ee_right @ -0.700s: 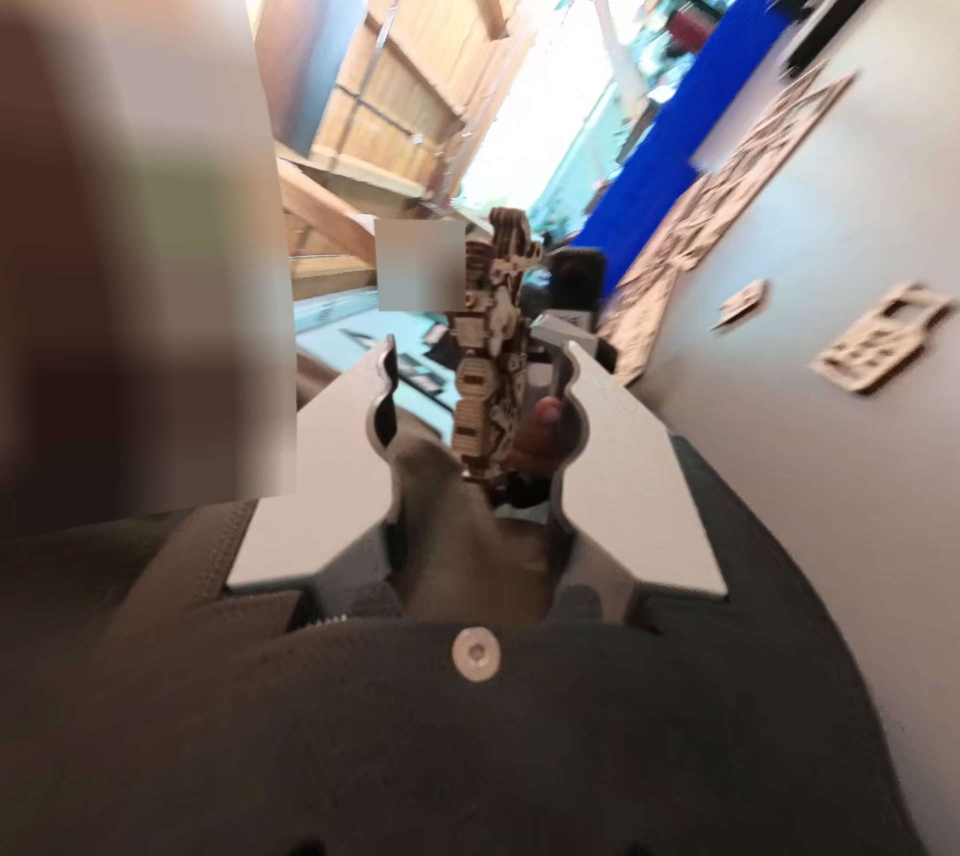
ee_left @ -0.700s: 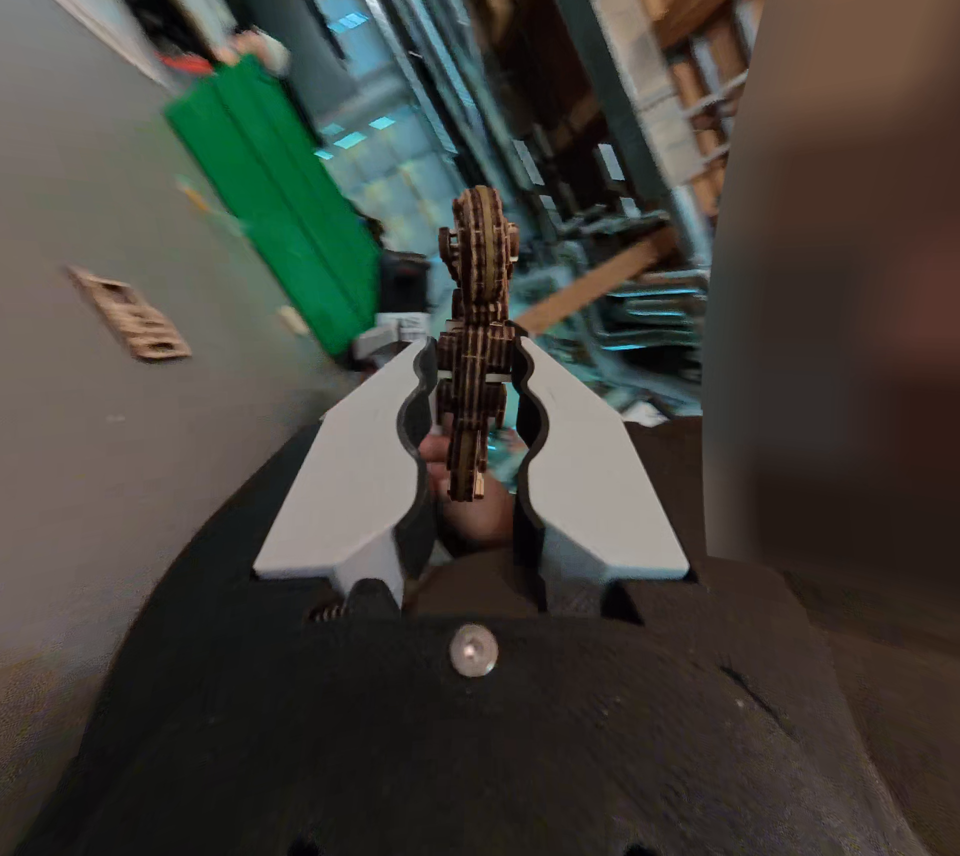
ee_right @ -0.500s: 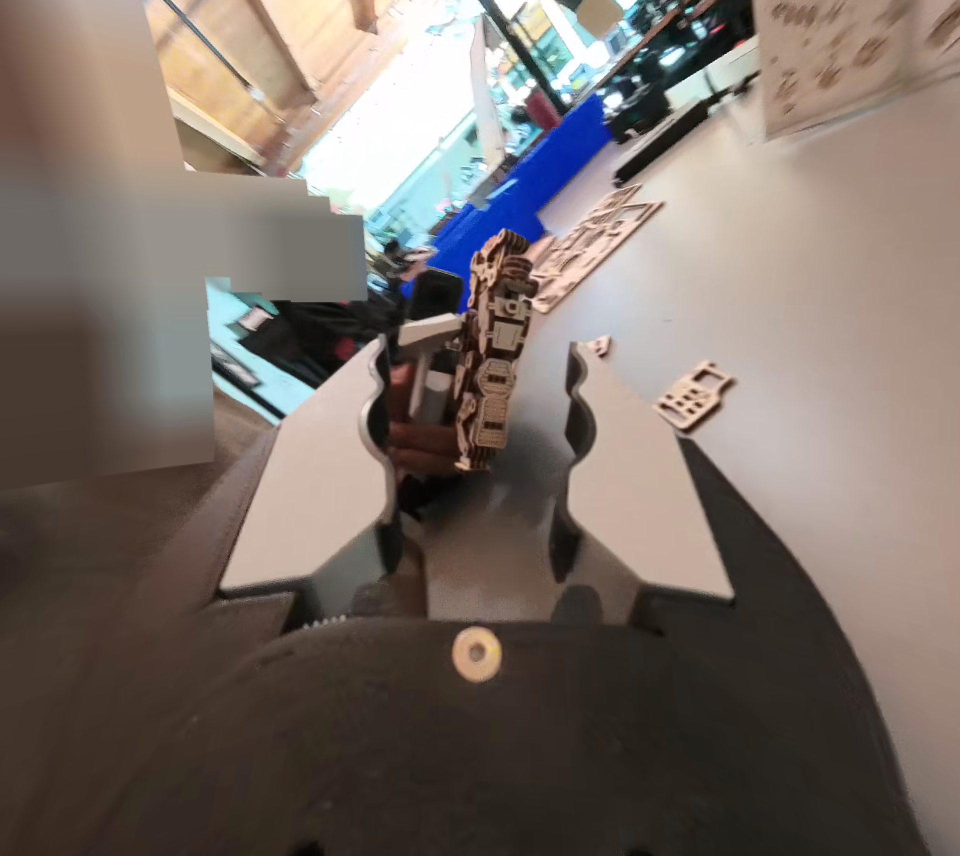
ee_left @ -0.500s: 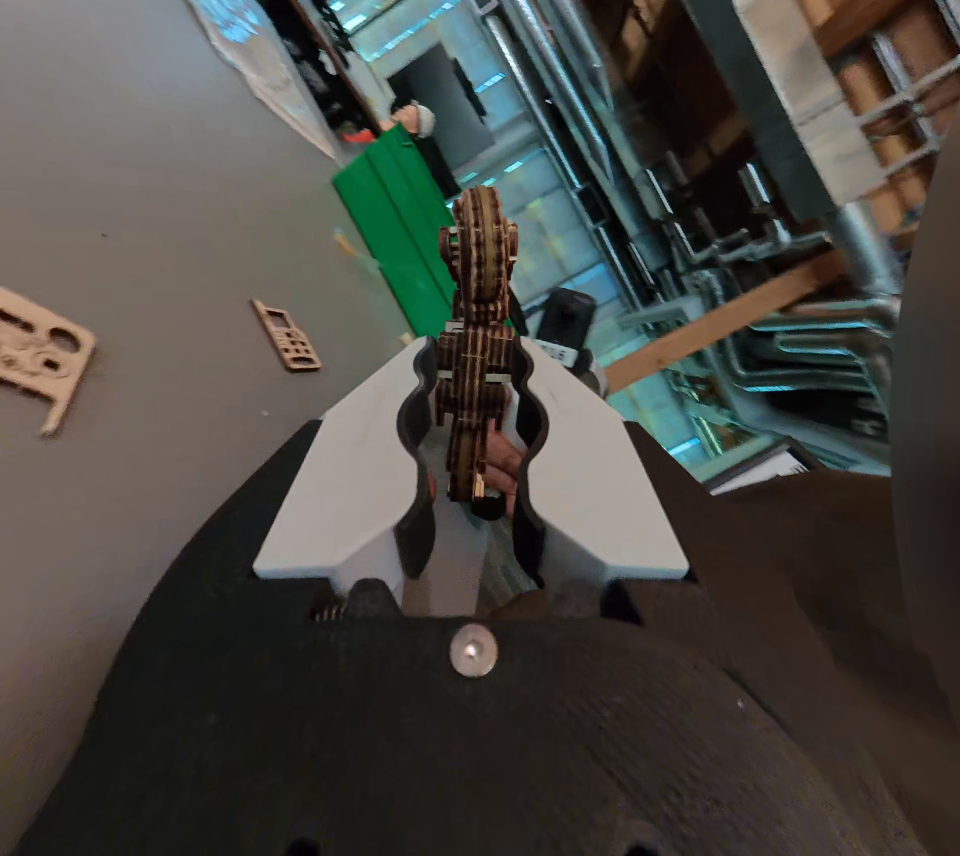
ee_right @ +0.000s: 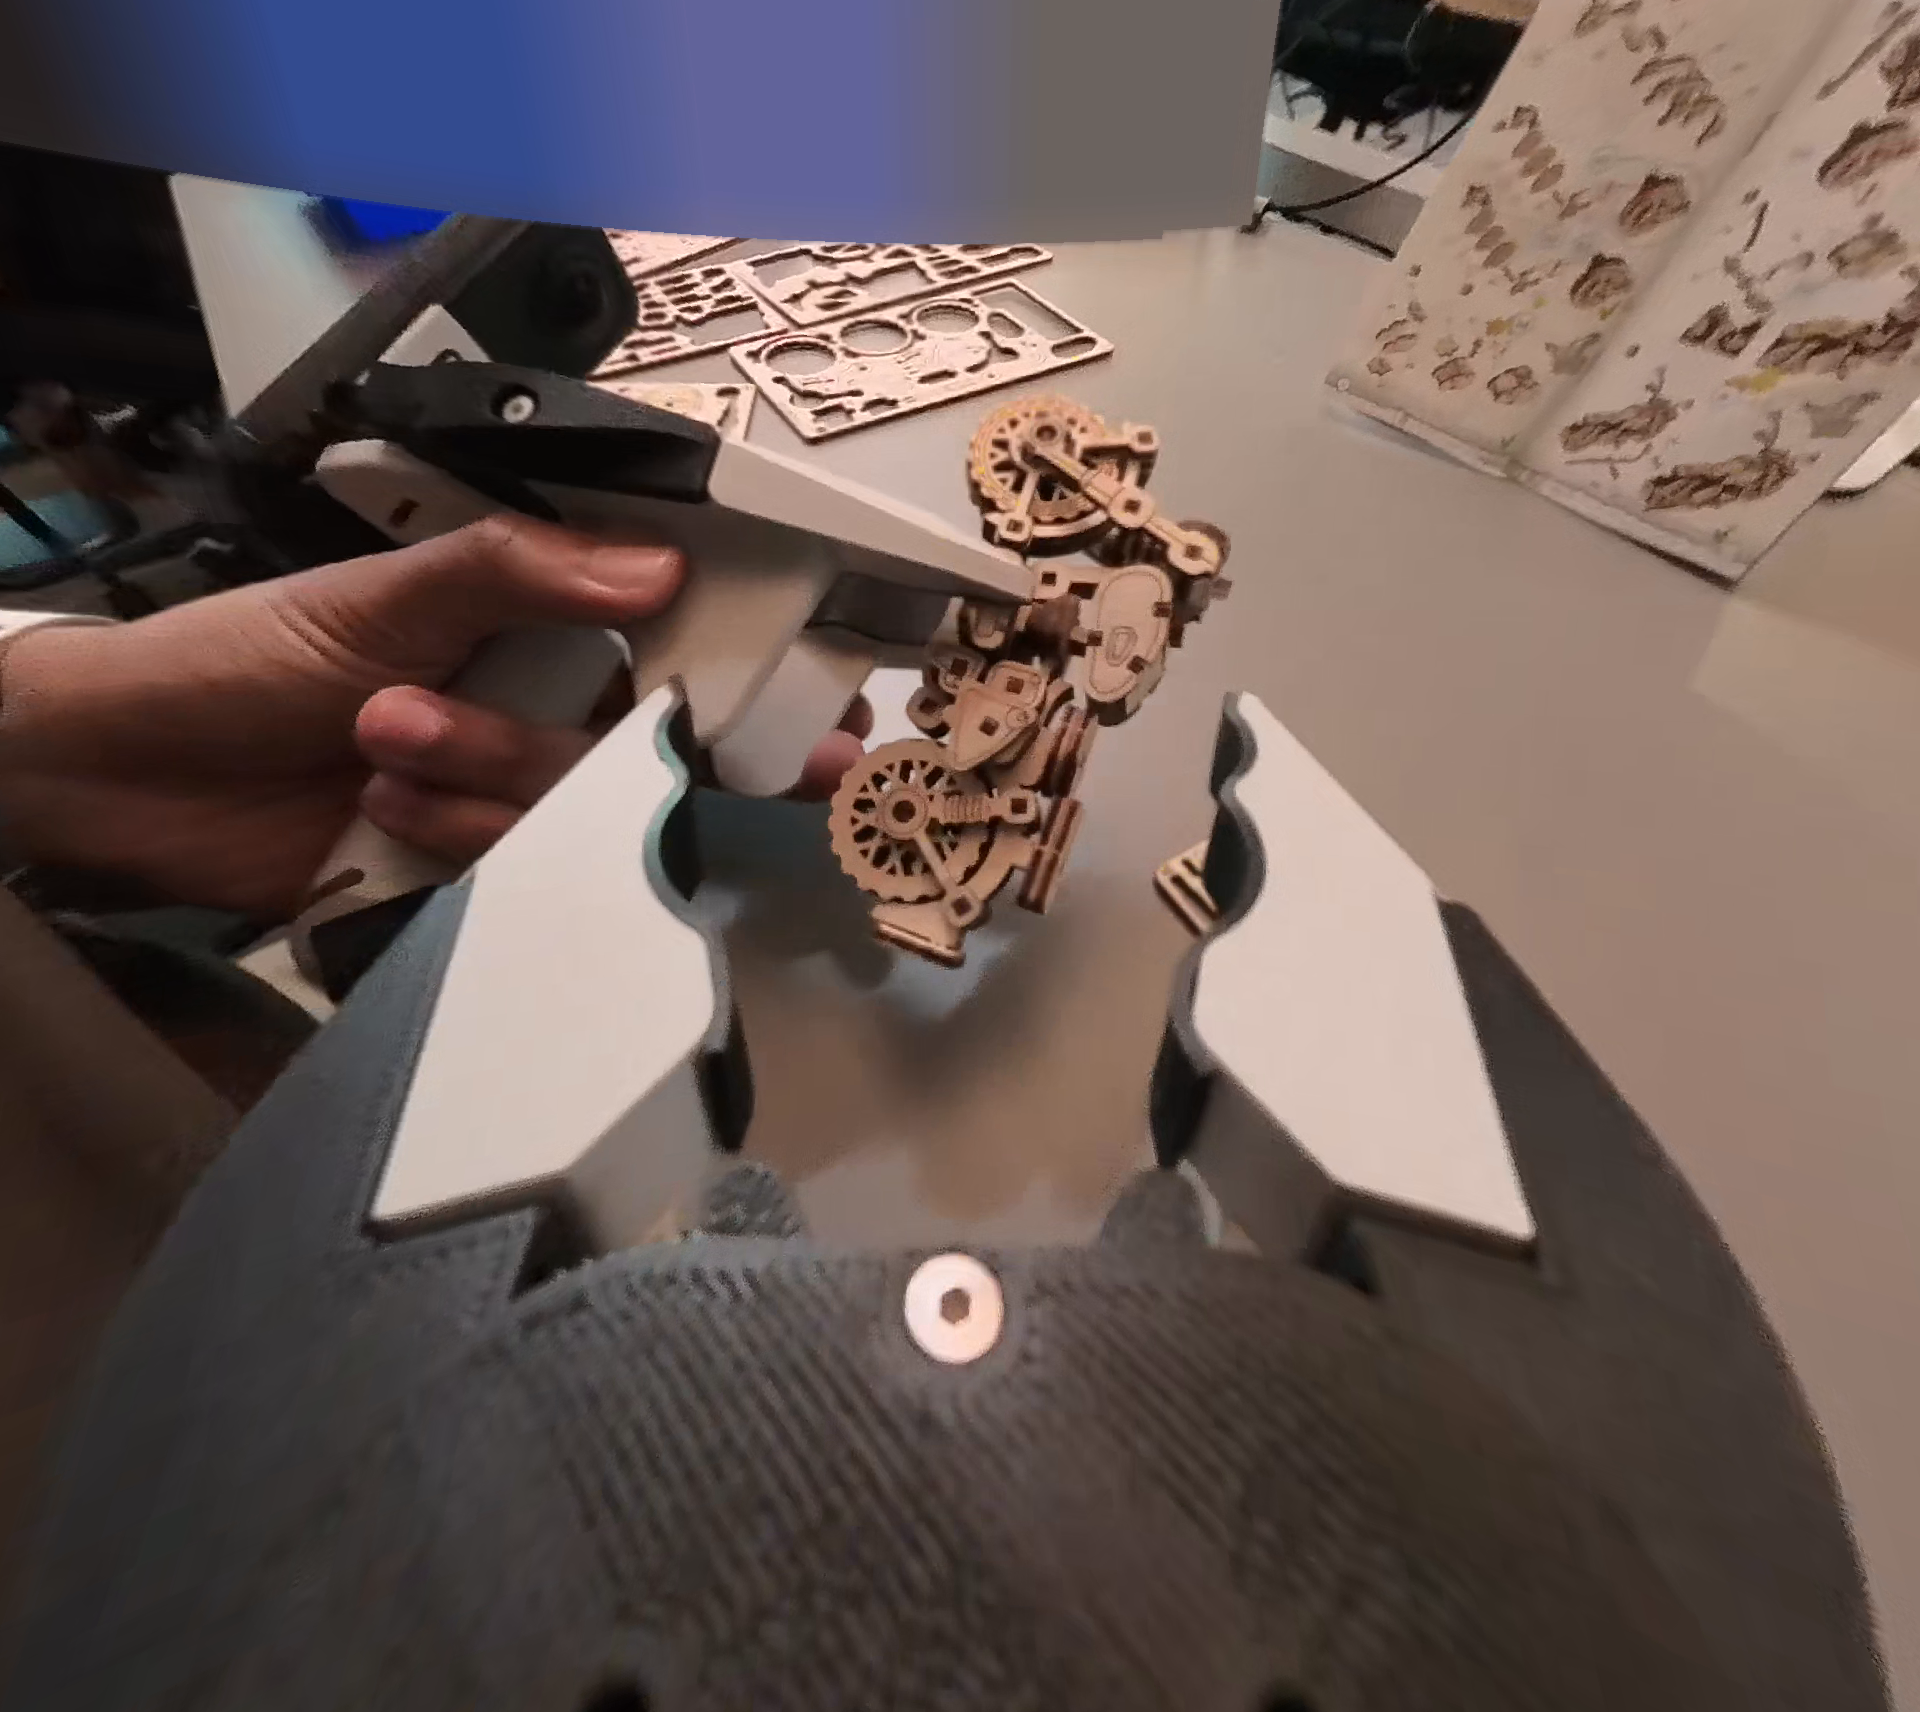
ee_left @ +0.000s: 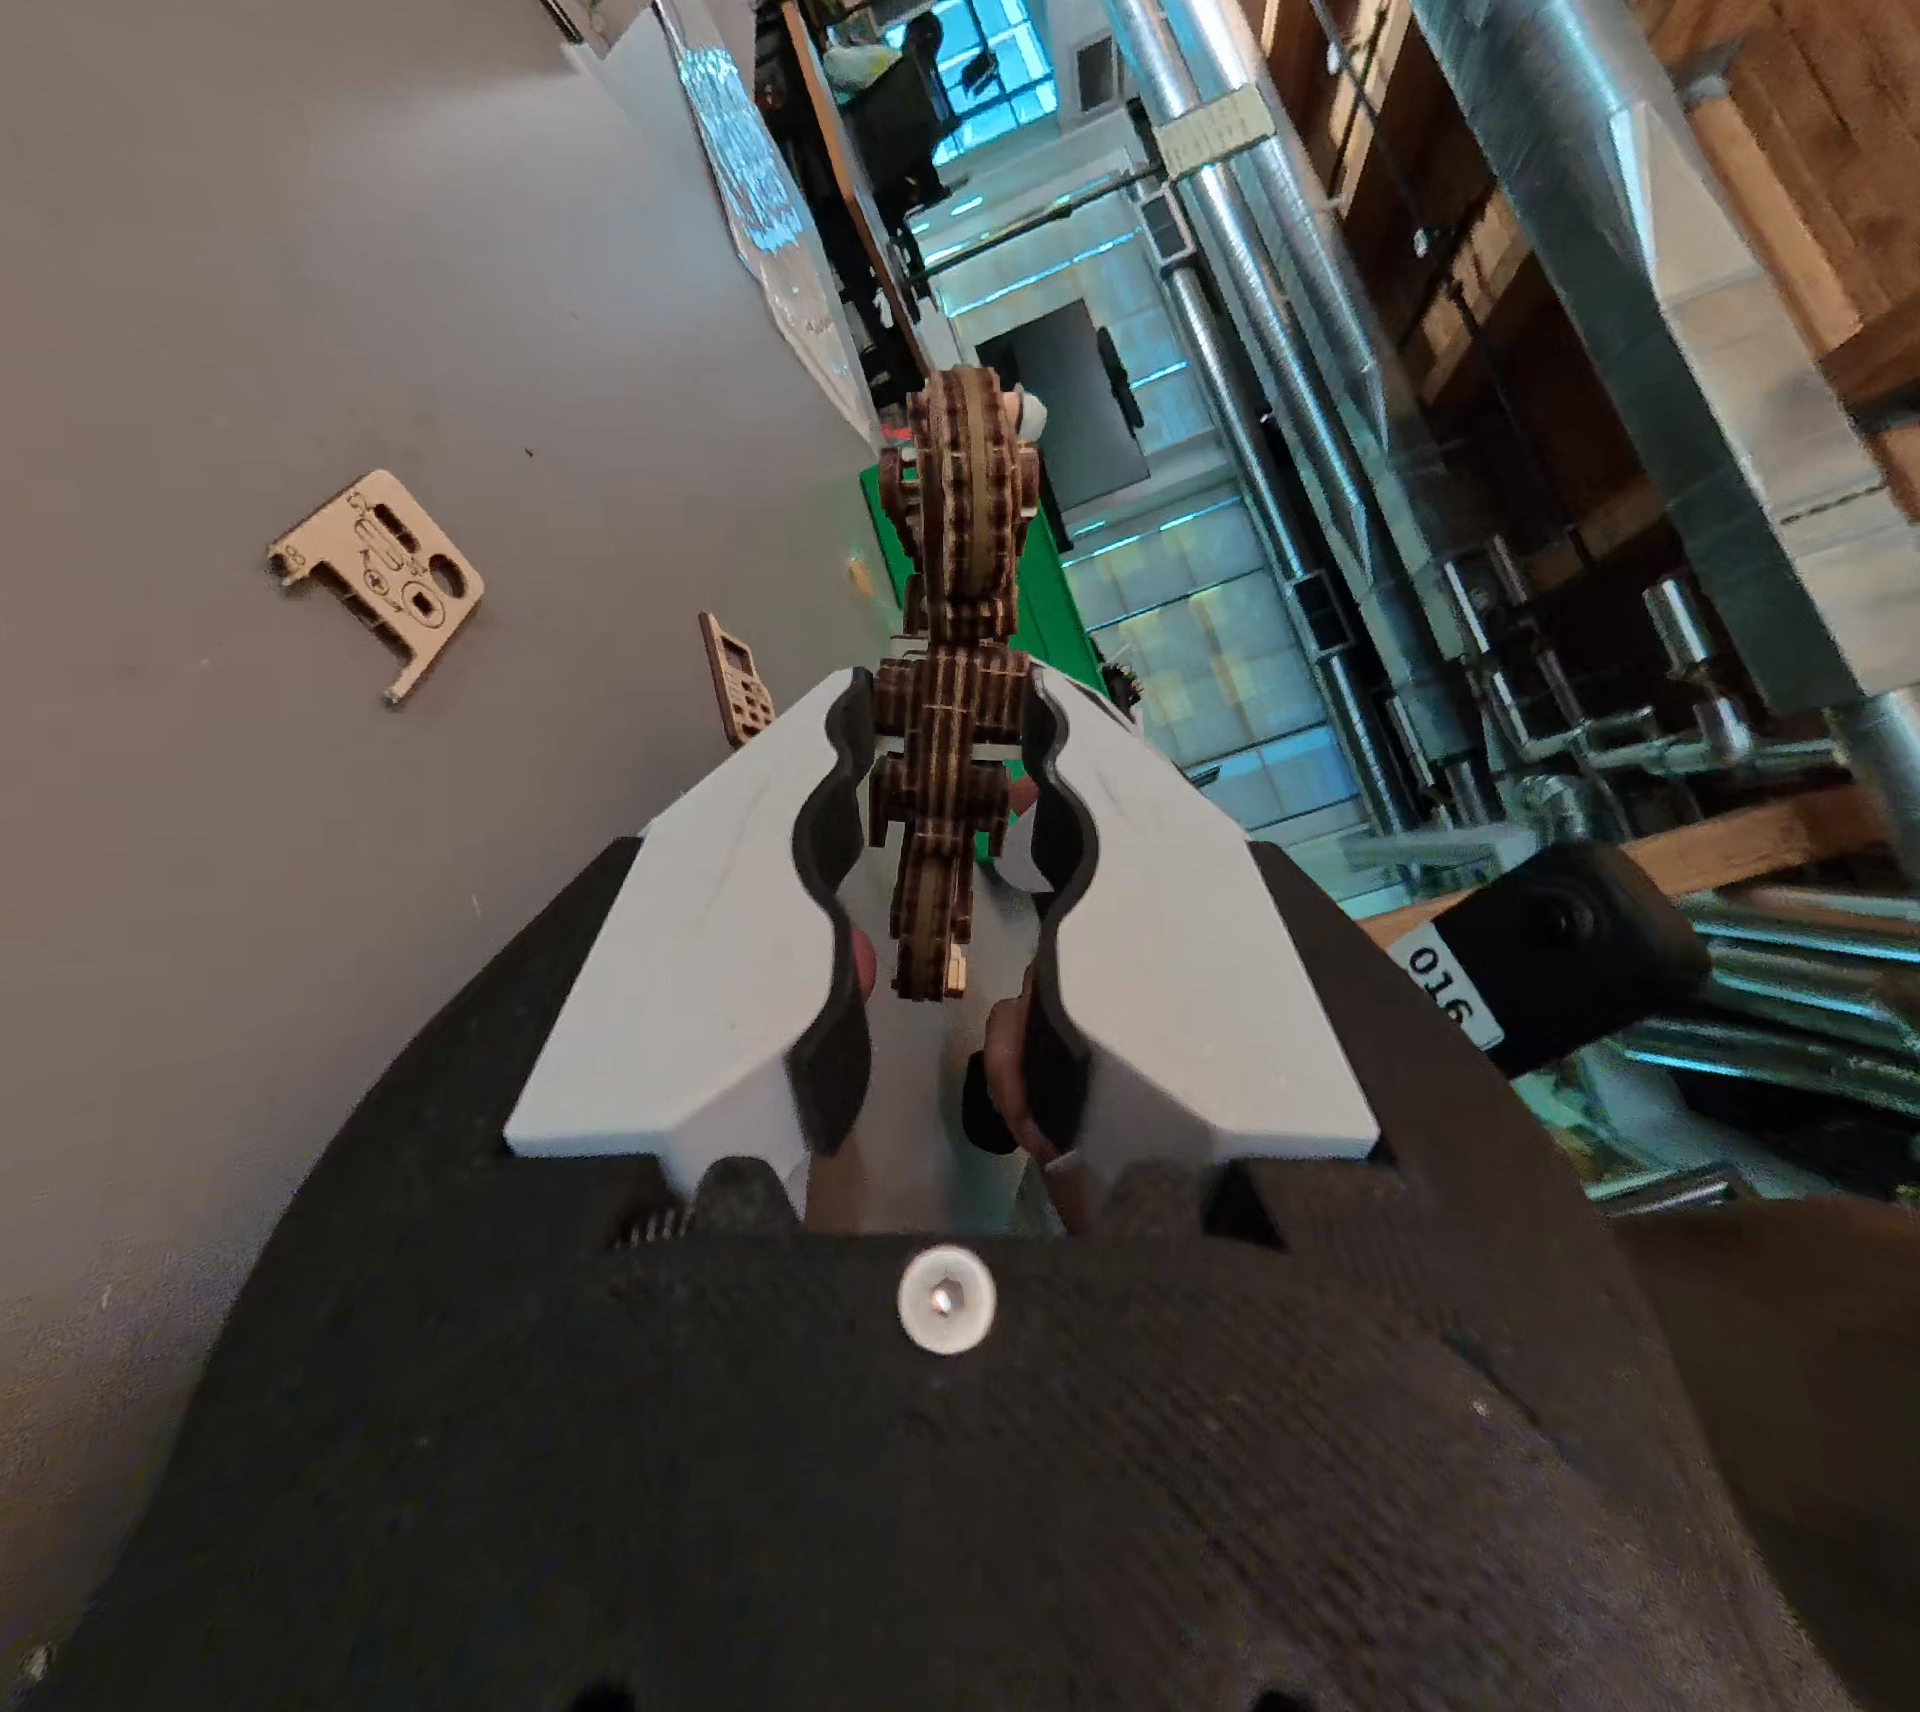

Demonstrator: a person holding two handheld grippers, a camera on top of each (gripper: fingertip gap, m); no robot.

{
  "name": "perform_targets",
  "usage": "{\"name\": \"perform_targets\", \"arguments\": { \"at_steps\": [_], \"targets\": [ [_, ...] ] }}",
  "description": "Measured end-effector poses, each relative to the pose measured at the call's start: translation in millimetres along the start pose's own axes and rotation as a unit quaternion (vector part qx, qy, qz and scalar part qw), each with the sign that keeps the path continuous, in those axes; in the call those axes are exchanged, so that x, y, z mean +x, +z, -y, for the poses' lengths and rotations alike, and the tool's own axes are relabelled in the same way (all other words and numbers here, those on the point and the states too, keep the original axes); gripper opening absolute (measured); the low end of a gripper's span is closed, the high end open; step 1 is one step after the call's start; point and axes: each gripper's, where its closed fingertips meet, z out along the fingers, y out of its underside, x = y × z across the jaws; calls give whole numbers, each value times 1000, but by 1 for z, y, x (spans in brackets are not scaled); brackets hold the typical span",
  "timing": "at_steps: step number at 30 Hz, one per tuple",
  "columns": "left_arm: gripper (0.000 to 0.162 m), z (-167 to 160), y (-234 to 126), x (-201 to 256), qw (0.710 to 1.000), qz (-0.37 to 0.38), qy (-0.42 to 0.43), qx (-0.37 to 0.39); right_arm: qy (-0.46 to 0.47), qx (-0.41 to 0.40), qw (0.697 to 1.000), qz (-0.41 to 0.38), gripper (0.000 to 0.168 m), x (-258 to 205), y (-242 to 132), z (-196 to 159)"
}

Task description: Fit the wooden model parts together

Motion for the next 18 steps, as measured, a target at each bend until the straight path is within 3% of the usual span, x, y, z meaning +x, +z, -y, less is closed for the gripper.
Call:
{"name": "perform_targets", "arguments": {
  "at_steps": [5, 11, 18],
  "targets": [
    [27, 5, -2, 1, 999, -20, -34, 15, -23, -1, 1000, 20, 88, -6, 0, 4],
    [27, 4, -1, 7, 997, -44, -52, 27, -22, -17, 999, 15, 92, 2, -5, -4],
    [27, 2, -1, 10, 995, -63, -75, 28, -110, -45, 992, -52, 76, 12, -6, -11]
  ]
}}
